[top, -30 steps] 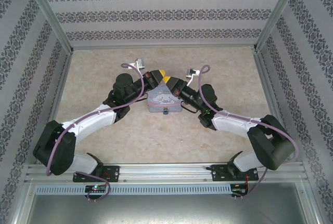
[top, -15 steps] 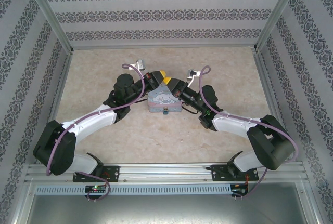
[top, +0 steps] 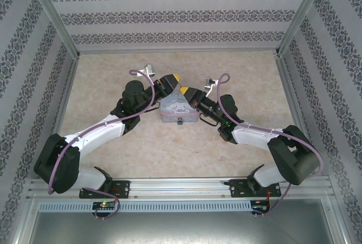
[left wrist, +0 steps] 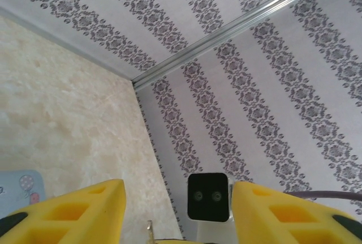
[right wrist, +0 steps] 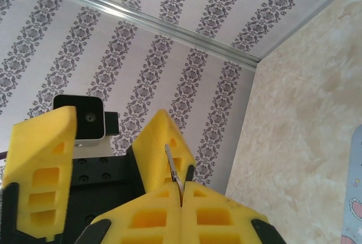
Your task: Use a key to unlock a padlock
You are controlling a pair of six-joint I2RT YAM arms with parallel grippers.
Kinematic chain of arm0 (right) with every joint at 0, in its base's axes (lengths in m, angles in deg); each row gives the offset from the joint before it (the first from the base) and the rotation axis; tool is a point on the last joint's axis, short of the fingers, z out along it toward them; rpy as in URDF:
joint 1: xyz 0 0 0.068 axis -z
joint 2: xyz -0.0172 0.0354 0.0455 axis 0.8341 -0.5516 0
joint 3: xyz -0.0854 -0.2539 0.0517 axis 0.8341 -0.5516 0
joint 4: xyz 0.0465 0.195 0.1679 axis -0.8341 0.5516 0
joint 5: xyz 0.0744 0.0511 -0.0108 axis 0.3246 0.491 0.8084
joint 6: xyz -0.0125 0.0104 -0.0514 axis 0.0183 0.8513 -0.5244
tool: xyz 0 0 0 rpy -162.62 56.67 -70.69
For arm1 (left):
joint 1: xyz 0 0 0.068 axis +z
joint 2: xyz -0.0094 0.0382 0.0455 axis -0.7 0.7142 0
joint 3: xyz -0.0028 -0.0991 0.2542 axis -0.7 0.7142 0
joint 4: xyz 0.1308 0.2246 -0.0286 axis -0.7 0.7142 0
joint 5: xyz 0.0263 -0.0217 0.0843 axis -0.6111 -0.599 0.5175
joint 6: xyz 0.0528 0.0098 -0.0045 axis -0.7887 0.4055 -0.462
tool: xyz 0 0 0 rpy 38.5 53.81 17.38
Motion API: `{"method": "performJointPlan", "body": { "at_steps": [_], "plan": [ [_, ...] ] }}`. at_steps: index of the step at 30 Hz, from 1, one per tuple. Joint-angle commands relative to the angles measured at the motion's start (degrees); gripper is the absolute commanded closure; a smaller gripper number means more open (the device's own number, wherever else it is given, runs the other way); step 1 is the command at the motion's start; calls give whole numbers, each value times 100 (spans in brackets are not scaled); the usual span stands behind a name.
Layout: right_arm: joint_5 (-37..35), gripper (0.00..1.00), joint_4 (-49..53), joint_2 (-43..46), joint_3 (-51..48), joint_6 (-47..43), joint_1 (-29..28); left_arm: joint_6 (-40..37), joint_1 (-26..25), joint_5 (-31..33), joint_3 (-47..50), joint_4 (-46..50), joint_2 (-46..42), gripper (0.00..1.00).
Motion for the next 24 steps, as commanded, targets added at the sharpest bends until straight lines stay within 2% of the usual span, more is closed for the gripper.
{"method": "performJointPlan", "body": {
  "at_steps": [1,6,12,24],
  "plan": [
    [167,100,-125,104,-74,-7,51,-266,-7,-231,-219,390,-94,47],
    [237,100,-44,181,-124,-73,53,-368,36,-508,-283,615,-31,49],
    [284,100,-50,200,-182,-64,46,-364,43,-646,-283,569,41,58],
    [314,100,-66,208,-210,-64,13,-293,44,-675,-233,485,141,65]
  ]
}}
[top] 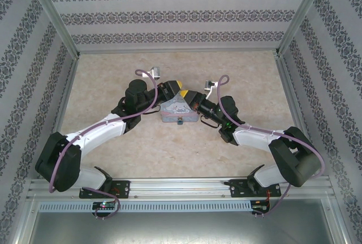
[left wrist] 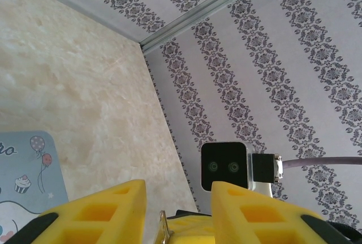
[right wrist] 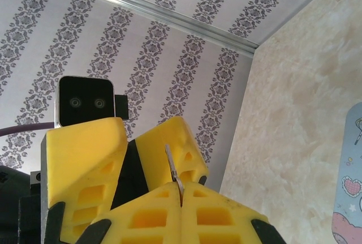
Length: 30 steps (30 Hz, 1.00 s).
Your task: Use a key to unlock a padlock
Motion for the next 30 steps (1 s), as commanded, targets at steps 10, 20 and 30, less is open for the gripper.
{"method": "performJointPlan", "body": {
  "at_steps": [10,20,30],
  "plan": [
    [101,100,-217,70,-81,-57,-23,-33,32,-58,-130,-60,74,71],
    [91,100,-199,133,-172,-72,-15,1,35,98,37,-57,-16,66],
    [797,100,432,871,-423,-1352,94,-152,227,535,781,419,-1007,30]
  ]
}}
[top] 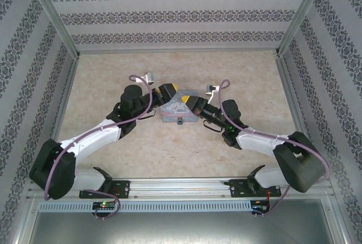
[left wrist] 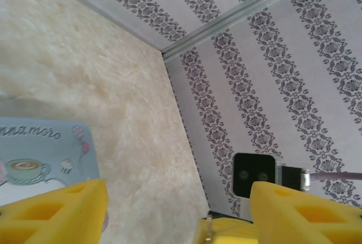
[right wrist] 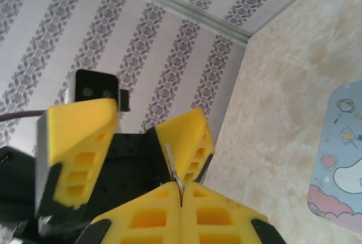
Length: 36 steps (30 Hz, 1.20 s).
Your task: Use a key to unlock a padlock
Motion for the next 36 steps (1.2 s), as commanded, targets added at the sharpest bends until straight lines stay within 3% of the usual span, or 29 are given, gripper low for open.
{"method": "performJointPlan", "body": {
  "at_steps": [1,8,16,26,36],
  "plan": [
    [607,100,292,477,-32,-963,71,-172,117,183,181,311,-434,27],
    [1066,100,1120,1250,-124,-1561,118,-255,233,196,609,670,-1017,16],
    [947,100,1257,1214,-113,-1388,277,-422,257,-191,837,1009,-1107,5],
    [656,100,1535,608,196,-907,719,-1007,240,-771,1045,1428,-754,4],
    [864,100,1394,-272,471,-343,1167,-524,76,-836,1257,723,-151,5]
  ]
}}
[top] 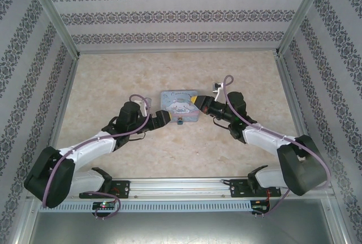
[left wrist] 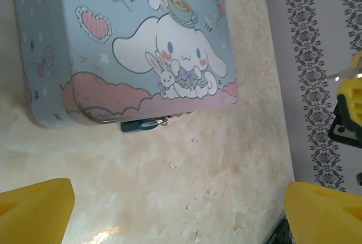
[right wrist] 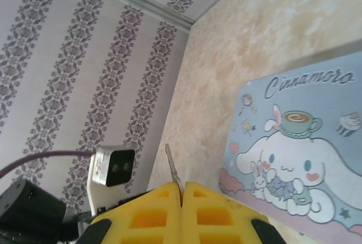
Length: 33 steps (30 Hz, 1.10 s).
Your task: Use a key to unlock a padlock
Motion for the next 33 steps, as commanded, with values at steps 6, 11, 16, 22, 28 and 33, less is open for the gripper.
{"method": "performJointPlan", "body": {
  "at_steps": [6,11,16,22,28,33],
  "plan": [
    [67,100,-255,-611,484,492,234,65,-232,53,-151,-515,375,11],
    [152,100,-324,-1020,902,728,327,-367,-534,219,-332,-330,760,21],
    [349,100,-500,-1566,1351,976,417,-658,-941,652,-575,-137,1147,25],
    [539,100,-701,-2153,1855,1176,434,-1160,-1328,1353,-1073,144,1746,28],
    [506,100,-890,-2493,1979,1315,425,-1604,-1500,1851,-1443,310,2324,31],
    [485,100,-1013,-2725,2032,1399,432,-1702,-1522,2140,-1555,235,2669,33]
  ]
}}
